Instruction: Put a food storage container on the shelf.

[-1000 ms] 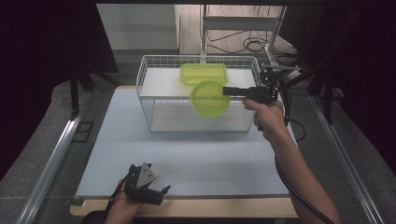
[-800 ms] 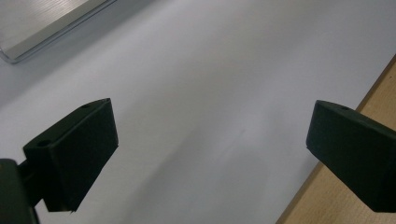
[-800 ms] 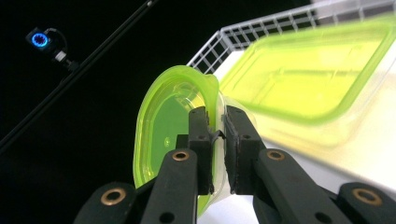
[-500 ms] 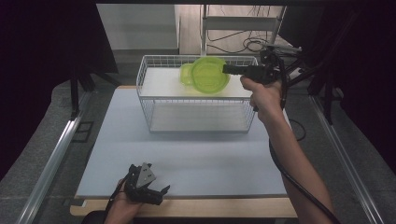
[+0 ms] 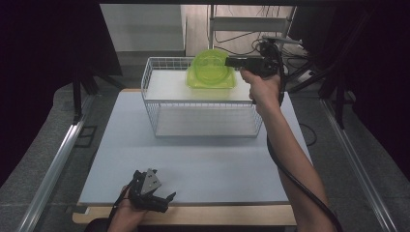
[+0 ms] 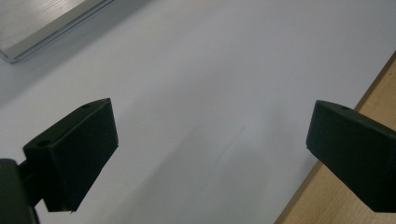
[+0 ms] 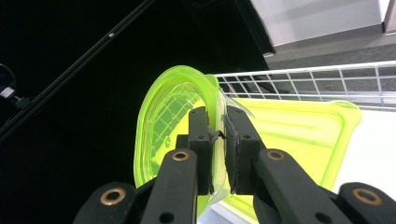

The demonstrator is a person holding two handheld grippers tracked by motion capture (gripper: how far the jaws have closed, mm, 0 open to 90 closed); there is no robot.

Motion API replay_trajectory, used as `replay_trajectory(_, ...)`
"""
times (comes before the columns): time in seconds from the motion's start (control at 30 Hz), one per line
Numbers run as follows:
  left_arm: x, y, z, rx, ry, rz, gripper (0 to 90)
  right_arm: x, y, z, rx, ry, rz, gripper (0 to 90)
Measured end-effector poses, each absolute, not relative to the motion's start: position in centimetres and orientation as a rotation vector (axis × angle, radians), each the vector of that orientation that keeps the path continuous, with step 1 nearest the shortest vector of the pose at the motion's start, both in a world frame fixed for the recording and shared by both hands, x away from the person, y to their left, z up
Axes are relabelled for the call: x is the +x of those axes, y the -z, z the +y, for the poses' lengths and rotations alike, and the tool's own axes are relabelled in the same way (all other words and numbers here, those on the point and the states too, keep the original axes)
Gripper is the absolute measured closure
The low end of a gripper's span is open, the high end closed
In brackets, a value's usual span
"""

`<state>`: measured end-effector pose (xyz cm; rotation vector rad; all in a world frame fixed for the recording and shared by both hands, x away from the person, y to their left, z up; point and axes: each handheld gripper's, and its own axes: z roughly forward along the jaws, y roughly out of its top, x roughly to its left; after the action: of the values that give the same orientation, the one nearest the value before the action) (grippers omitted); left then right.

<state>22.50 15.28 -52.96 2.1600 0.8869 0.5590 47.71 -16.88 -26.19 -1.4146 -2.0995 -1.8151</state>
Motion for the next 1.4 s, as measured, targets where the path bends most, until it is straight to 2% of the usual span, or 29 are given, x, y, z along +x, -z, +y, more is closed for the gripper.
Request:
replay_trajectory(0.37,22.5,53.0,15.2,2.167,-0.558,0.885,2.1,48.6,26.5,-16.3,-1.476,1.788,-2.109,81.0)
replay_trajectory(0.83,22.5,53.0,15.2,2.173,-0.561,0.881,2.1,49.1,26.2,-15.2,-1.574,1.754,-2.299,75.2)
replay_trajectory(1.0,22.5,53.1,15.1,2.174,-0.561,0.879,2.1,49.2,26.3,-14.9,-1.599,1.740,-2.355,69.4)
replay_trajectory(1.23,22.5,53.1,15.1,2.174,-0.561,0.879,2.1,49.2,26.5,-14.8,-1.597,1.746,-2.366,65.9)
replay_trajectory(1.4,22.5,53.0,15.2,2.171,-0.561,0.880,2.1,49.0,26.3,-14.8,-1.577,1.762,-2.371,56.9)
